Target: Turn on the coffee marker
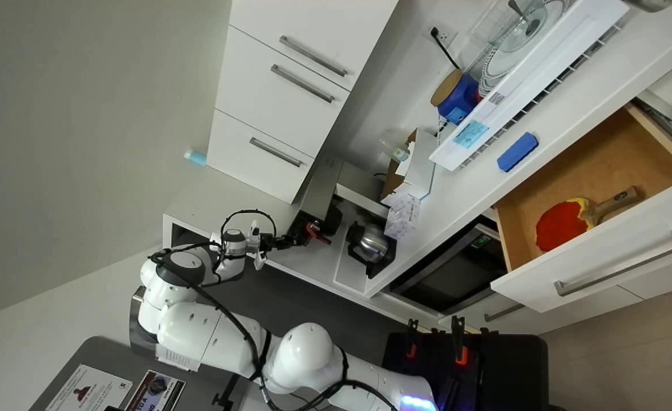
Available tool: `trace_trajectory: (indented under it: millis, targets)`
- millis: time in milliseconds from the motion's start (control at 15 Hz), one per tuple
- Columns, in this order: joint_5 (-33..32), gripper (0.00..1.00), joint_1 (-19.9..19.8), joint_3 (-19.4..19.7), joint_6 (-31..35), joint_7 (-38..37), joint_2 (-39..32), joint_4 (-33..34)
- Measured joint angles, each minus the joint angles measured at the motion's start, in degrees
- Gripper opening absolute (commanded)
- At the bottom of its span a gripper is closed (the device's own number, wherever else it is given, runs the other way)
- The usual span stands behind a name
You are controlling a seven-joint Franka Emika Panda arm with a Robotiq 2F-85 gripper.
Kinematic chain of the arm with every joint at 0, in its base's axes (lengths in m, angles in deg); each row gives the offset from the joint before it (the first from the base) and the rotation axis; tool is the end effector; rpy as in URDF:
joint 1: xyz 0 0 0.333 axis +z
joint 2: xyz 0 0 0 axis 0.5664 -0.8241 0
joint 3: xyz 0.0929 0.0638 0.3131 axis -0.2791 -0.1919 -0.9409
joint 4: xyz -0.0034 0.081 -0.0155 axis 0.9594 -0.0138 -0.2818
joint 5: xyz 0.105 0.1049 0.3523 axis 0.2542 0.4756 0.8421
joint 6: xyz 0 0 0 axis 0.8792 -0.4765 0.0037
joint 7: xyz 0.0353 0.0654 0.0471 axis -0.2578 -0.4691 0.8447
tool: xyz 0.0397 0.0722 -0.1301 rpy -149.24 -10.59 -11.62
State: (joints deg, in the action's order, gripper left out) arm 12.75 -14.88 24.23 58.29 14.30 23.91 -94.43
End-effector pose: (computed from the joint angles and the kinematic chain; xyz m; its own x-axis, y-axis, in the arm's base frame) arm 0.3685 0.4336 0.5106 0.9081 0.0718 0.4125 0.0747 -0.9972 0.0092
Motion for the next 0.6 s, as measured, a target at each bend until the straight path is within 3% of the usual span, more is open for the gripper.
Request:
trace_trajectory:
  millis: [600]
  targets:
    - [0.06,0.00,1.42,1.80,0.16,0.53,-1.98,2.00]
